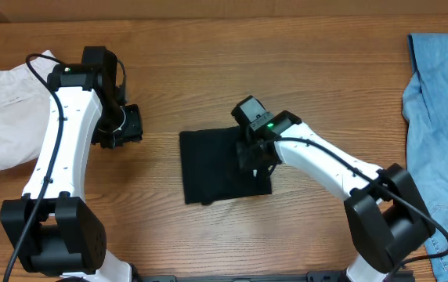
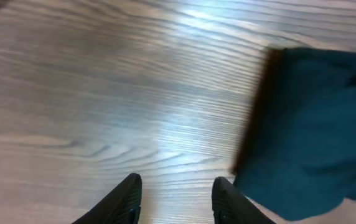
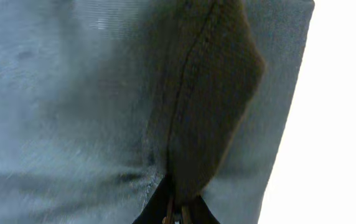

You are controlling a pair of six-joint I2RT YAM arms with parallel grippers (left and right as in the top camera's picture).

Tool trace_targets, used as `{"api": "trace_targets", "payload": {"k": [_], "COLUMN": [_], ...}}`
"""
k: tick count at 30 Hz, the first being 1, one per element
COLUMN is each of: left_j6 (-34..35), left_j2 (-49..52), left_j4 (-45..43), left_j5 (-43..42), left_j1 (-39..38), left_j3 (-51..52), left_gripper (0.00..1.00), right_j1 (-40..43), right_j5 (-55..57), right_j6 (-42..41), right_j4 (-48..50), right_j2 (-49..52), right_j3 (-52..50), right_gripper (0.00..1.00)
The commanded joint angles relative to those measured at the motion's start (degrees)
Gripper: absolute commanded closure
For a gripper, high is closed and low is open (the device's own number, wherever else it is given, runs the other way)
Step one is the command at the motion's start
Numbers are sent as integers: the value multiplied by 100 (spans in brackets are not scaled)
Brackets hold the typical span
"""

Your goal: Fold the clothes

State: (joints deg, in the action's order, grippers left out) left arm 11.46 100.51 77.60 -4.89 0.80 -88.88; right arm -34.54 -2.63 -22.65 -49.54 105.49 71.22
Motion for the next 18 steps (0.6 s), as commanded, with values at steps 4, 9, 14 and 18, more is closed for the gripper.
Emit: {"api": "trace_targets", "payload": {"k": [4,9,14,18], "left_j6": [-927,-1169,-1102,-1106], "left_j2": [-13,4,122,310], "left_j4": [-343,-754,-1093,-1305], "left_j5": [-1209,-1259,-1296,-1314], "left_j1": [-404,-960,-1429,-1779], "left_j3": [-122,-105,-11,52], "left_gripper": [61,60,60,60], "right_j1": [431,505,505,505], "right_j5": [450,479,691,697], "right_j6": [17,35,35,33], "right_j4": [105,101,111,131], "right_j2": [92,92,92,92], "right_j3": [-76,-76,-76,-76], "right_gripper": [96,96,95,94]}}
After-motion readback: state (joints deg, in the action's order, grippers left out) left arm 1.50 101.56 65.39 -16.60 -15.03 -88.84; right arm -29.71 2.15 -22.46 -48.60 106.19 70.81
